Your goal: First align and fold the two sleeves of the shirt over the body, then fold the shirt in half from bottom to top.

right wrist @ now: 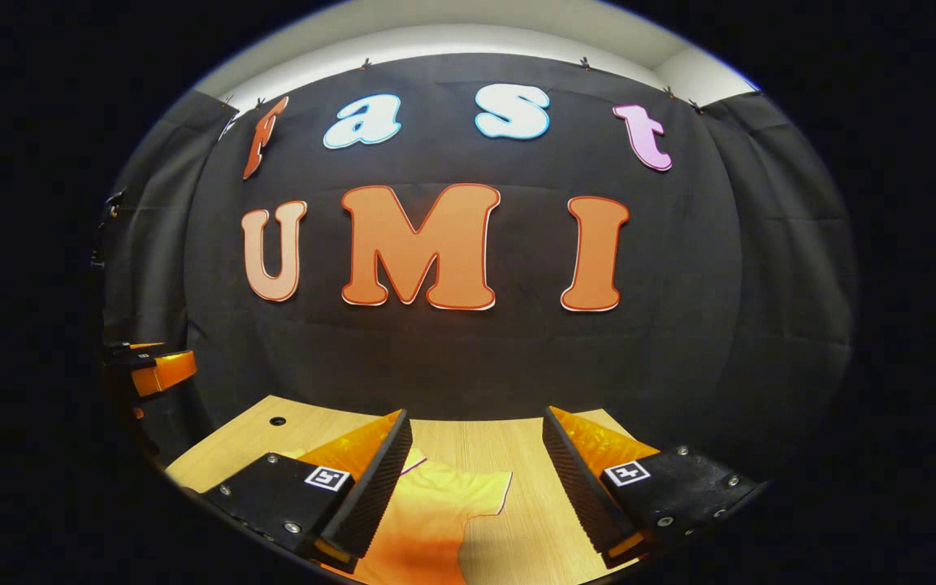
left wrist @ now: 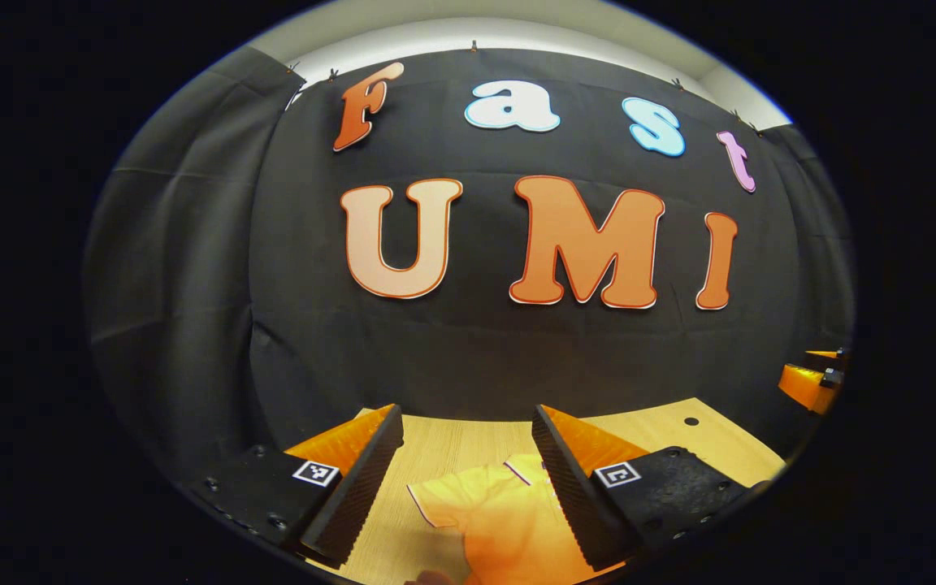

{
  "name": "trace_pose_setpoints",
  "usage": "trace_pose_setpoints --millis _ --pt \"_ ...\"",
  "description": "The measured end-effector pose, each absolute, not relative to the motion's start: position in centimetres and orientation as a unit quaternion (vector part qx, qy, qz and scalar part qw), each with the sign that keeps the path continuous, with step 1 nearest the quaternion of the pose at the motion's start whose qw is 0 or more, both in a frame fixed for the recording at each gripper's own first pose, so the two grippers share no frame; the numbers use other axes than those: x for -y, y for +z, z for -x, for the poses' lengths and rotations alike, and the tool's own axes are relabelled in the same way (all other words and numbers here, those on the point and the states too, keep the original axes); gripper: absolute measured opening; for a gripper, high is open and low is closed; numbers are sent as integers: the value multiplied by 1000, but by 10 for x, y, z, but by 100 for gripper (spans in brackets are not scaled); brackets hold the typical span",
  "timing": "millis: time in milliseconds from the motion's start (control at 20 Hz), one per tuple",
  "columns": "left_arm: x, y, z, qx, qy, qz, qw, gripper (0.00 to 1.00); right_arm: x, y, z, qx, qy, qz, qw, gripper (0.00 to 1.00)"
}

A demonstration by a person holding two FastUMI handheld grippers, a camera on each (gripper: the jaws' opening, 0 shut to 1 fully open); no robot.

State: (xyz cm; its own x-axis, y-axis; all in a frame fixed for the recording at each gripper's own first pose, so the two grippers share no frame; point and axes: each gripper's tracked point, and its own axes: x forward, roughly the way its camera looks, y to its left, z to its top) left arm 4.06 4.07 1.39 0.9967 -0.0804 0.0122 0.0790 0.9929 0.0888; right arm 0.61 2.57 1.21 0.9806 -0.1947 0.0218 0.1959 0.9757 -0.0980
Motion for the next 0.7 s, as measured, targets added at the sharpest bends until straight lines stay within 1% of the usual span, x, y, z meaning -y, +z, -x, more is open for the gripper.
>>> trace_pose_setpoints --millis 300,450,600,700 --pt "-48 6 -43 0 -42 -42 998 98 -30 5 -9 -10 -104 47 993 98" --pt "-51 3 -43 -4 -38 -38 999 98 -30 -7 -12 -36 -103 46 993 98" --pt "-52 -2 -42 -7 -40 -37 999 98 -32 -17 -19 -66 -91 17 993 98" --pt "-57 -3 -42 -7 -35 -42 998 98 -27 -25 -26 -86 -96 6 992 98"
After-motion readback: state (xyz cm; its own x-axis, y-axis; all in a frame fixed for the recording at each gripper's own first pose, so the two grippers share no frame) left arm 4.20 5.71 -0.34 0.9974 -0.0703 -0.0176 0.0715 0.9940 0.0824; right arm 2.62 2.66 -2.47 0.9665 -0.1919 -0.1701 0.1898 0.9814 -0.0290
